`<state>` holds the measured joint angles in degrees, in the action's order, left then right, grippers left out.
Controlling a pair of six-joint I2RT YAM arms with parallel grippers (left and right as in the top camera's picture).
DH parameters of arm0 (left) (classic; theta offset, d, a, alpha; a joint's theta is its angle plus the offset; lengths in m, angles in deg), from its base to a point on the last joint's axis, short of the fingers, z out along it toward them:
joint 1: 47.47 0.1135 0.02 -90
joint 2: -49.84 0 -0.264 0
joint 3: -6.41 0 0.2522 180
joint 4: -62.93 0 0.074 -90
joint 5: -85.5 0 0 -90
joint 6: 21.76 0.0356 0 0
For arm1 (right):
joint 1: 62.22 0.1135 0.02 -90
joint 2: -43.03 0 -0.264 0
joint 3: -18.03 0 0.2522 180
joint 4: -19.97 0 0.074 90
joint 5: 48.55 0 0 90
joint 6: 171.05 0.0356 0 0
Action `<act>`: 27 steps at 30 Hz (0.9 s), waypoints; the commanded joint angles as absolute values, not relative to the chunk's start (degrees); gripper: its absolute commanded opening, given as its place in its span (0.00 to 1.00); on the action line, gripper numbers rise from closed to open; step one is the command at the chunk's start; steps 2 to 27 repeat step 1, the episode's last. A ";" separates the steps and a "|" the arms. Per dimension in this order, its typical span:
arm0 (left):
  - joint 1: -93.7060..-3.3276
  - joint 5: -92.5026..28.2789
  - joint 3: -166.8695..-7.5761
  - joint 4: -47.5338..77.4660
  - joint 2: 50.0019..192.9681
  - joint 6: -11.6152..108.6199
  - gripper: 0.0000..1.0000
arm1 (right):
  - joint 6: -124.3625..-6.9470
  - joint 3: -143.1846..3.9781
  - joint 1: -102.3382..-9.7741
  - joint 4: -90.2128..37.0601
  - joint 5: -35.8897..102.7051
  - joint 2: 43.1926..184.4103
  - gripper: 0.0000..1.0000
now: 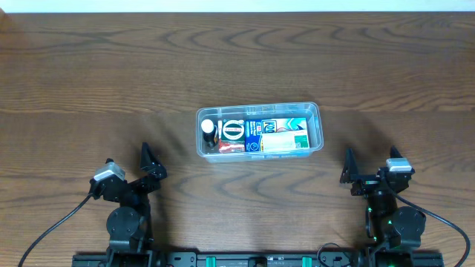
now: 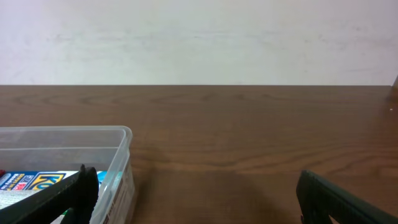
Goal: Pack container
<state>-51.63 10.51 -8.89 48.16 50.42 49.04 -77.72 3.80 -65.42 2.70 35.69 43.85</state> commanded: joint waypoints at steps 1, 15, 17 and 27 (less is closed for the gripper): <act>-51.39 11.03 -7.58 46.43 50.07 50.22 0.98 | -78.55 3.96 -64.29 2.50 36.06 43.35 0.99; -51.39 11.03 -7.58 46.43 50.07 50.22 0.98 | -78.55 3.96 -64.29 2.50 36.06 43.35 0.99; -51.39 11.03 -7.58 46.43 50.07 50.22 0.98 | -78.55 3.96 -64.29 2.50 36.06 43.35 0.99; -51.39 11.03 -7.58 46.43 50.07 50.22 0.98 | -78.55 3.96 -64.29 2.50 36.06 43.35 0.99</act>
